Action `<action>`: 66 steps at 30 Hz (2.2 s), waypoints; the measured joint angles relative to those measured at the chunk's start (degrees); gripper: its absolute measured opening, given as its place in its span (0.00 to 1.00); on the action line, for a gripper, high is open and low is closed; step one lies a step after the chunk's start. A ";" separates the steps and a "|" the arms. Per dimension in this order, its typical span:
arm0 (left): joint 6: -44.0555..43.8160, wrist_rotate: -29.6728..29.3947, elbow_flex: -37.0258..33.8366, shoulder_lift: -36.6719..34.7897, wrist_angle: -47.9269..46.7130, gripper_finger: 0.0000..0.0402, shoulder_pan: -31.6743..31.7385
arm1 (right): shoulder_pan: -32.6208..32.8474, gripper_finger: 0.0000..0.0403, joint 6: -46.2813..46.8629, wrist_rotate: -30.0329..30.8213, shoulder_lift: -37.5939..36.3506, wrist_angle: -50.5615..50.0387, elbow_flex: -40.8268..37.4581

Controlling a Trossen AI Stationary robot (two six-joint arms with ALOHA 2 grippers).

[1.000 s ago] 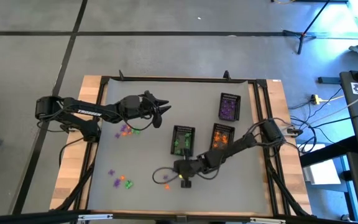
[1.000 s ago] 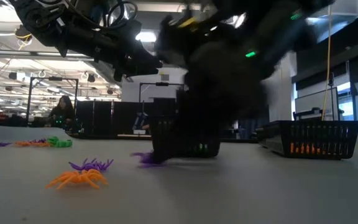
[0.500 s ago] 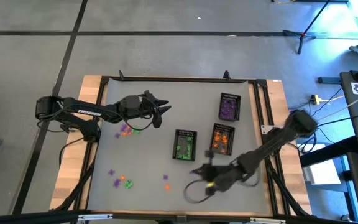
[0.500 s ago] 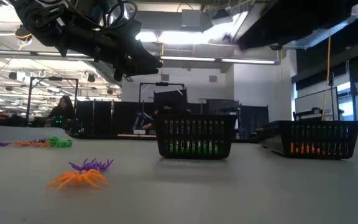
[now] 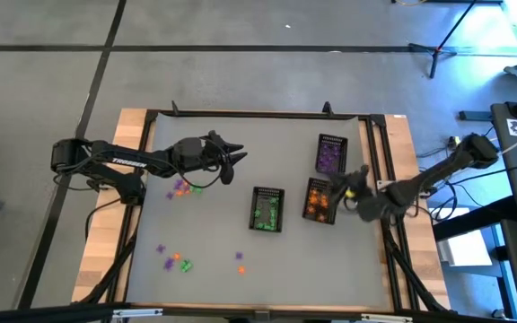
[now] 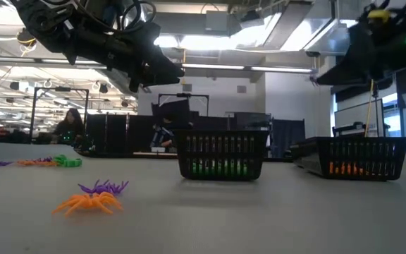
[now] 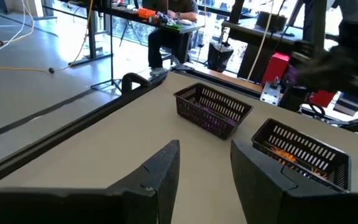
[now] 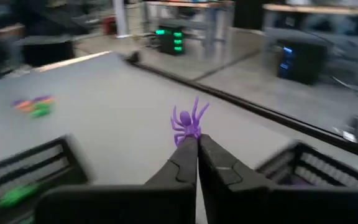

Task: Sort Halloween decoration
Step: Put the purple spider toy into the top bin

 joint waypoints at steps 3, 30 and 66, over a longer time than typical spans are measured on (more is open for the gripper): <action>0.00 0.00 0.00 0.00 -0.04 0.34 0.00 | -5.60 0.01 2.85 -2.87 -4.98 -7.97 -0.59; 0.00 0.01 0.00 0.02 -0.16 0.34 0.00 | -13.79 0.49 -12.56 -53.74 -0.94 32.85 -0.39; 0.00 0.00 0.00 0.02 -0.13 0.34 0.01 | -0.11 0.49 -29.92 -53.25 73.67 6.13 61.74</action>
